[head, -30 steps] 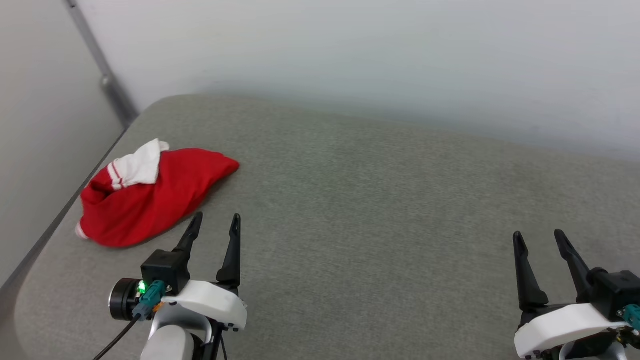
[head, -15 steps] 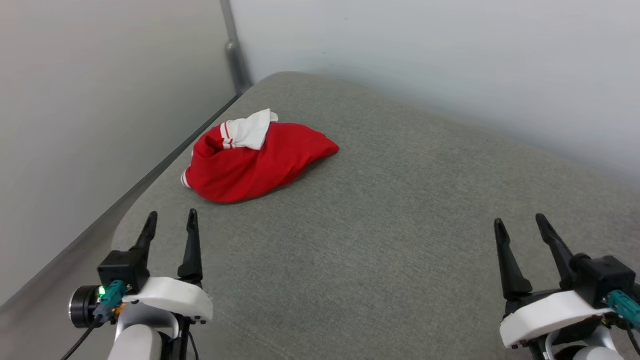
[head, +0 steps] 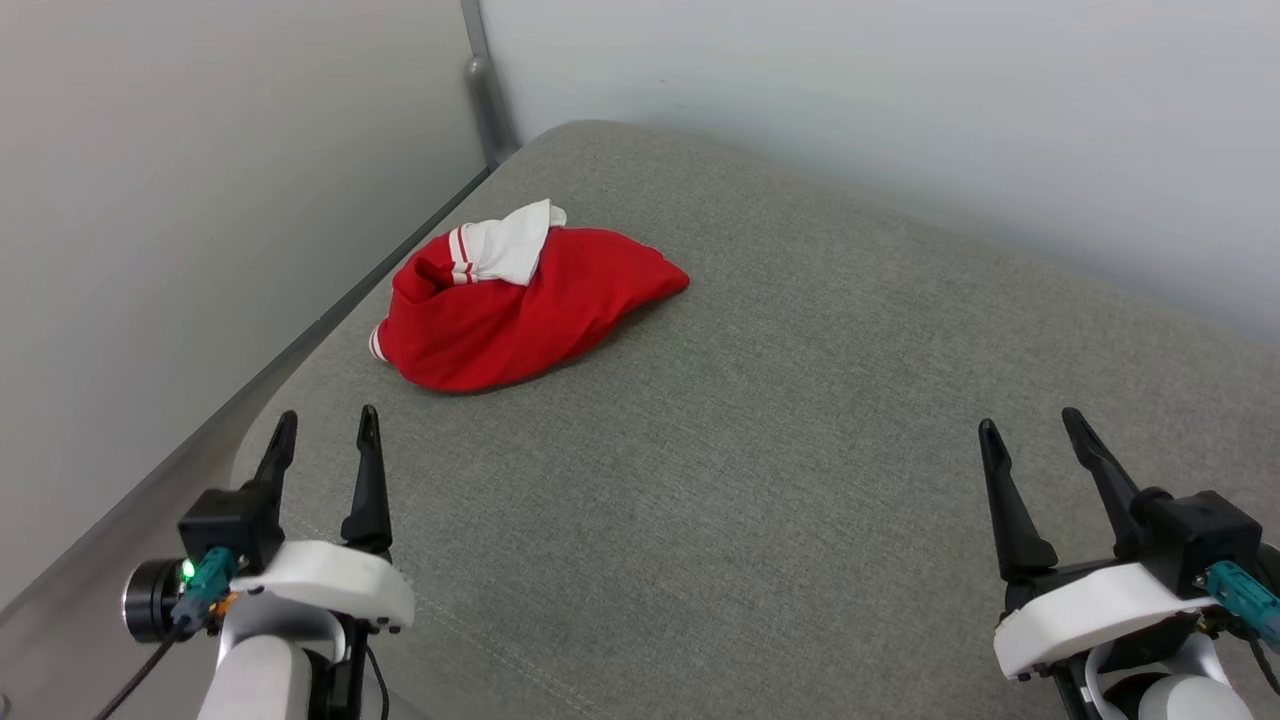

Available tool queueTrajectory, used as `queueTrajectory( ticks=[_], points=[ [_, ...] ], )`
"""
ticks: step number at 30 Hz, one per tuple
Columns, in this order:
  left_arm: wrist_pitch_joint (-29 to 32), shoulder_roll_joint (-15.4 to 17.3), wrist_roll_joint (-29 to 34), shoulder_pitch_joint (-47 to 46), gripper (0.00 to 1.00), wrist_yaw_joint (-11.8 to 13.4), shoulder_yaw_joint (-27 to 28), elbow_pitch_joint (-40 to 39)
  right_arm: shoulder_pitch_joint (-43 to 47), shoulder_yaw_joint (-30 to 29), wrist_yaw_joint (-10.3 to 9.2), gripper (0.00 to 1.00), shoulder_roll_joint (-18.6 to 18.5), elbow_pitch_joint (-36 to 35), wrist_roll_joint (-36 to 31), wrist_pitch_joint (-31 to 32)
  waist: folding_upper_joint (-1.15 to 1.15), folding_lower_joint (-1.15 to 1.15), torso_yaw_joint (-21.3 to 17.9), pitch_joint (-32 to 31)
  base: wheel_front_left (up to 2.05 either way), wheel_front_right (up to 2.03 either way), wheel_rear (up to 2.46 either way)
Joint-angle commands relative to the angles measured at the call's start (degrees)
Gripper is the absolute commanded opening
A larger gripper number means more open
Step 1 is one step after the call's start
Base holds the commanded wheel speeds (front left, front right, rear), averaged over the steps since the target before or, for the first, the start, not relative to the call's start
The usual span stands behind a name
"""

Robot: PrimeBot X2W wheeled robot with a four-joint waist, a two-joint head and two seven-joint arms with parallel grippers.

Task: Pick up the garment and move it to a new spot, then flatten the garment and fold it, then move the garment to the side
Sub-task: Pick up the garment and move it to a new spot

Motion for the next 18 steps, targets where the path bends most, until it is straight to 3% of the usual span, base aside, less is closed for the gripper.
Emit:
queueTrajectory(
  ticks=[1,9,18],
  points=[
    [0.37,0.48,0.39,-1.74,1.0,-0.26,-0.36,0.15,0.44,-0.25,-0.02,1.0,-0.04,-0.43,0.0,0.19,0.0,0.0,-0.09,0.33,0.0,0.0,0.0],
    [8.34,4.19,-1.2,-14.99,1.0,-2.77,-2.2,2.17,-1.87,0.46,-0.02,1.0,-0.06,-4.3,-2.17,2.98,0.0,0.0,-4.46,6.62,0.0,0.0,0.0],
    [24.94,13.21,-6.89,-33.33,1.0,-4.52,-5.0,9.55,-7.31,1.57,-0.02,1.0,-0.71,-7.61,-3.91,4.68,0.0,0.0,-12.85,17.49,0.0,0.0,0.0]
  ],
)
